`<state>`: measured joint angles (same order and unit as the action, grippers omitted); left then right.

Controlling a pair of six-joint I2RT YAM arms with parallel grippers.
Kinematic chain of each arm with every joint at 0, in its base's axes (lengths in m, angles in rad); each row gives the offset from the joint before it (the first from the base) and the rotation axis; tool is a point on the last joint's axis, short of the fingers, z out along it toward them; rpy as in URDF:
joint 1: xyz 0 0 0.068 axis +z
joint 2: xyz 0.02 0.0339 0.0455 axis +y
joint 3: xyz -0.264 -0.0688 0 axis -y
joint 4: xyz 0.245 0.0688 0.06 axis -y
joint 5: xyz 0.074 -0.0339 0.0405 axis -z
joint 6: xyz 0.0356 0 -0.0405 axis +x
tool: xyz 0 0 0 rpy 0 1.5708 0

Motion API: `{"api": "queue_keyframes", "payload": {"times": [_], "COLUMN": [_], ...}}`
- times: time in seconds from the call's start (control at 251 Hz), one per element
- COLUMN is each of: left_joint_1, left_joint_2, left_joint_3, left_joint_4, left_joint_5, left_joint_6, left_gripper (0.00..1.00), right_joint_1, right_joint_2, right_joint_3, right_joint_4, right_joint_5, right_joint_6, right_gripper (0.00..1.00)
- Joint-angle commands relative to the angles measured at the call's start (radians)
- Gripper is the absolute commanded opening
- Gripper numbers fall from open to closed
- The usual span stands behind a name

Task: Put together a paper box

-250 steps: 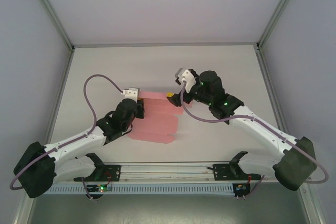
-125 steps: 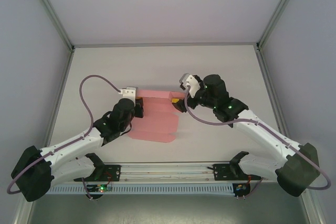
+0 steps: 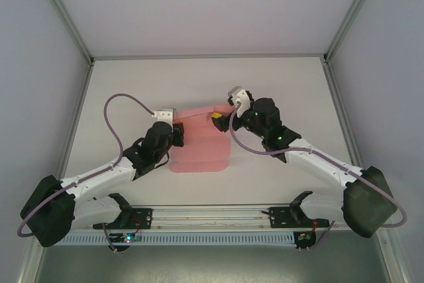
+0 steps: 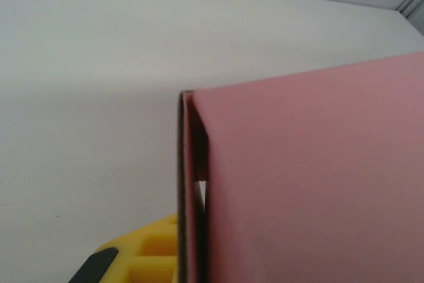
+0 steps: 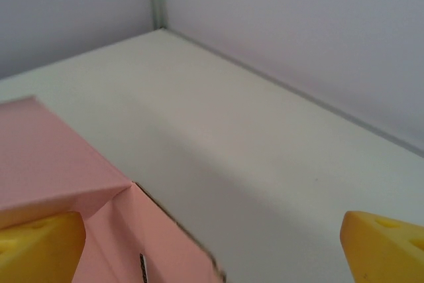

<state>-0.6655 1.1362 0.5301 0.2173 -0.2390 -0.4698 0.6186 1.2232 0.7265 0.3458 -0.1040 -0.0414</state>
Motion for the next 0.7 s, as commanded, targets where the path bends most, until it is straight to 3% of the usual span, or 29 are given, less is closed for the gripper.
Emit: {"api": "queue_keyframes", "payload": {"times": [0.0, 0.164, 0.299, 0.479, 0.551, 0.698], "left_joint_1": [-0.014, -0.013, -0.011, 0.017, 0.030, 0.049], "left_joint_2": [0.018, 0.021, 0.005, -0.016, -0.026, -0.051], "left_joint_3": [0.020, 0.030, 0.030, 0.064, 0.070, 0.056], "left_joint_4": [0.054, 0.051, 0.051, 0.045, 0.044, 0.057], "left_joint_5": [0.077, 0.034, -0.039, -0.056, -0.067, -0.055], "left_joint_6": [0.001, -0.024, -0.041, -0.034, -0.035, -0.047], "left_gripper": [0.00, 0.00, 0.00, 0.00, 0.00, 0.00], "right_joint_1": [0.013, 0.013, 0.006, -0.002, -0.019, -0.102], "right_joint_2": [0.001, -0.030, -0.100, -0.241, -0.310, -0.416], "right_joint_3": [-0.017, -0.017, 0.003, -0.009, -0.038, -0.131], "right_joint_4": [0.221, 0.165, -0.014, -0.262, -0.334, -0.398], "right_joint_5": [0.192, 0.214, 0.177, 0.181, 0.181, 0.055], "right_joint_6": [0.145, 0.130, 0.107, 0.128, 0.163, 0.309], "right_gripper": [0.98, 0.98, 0.98, 0.98, 0.98, 0.98]}}
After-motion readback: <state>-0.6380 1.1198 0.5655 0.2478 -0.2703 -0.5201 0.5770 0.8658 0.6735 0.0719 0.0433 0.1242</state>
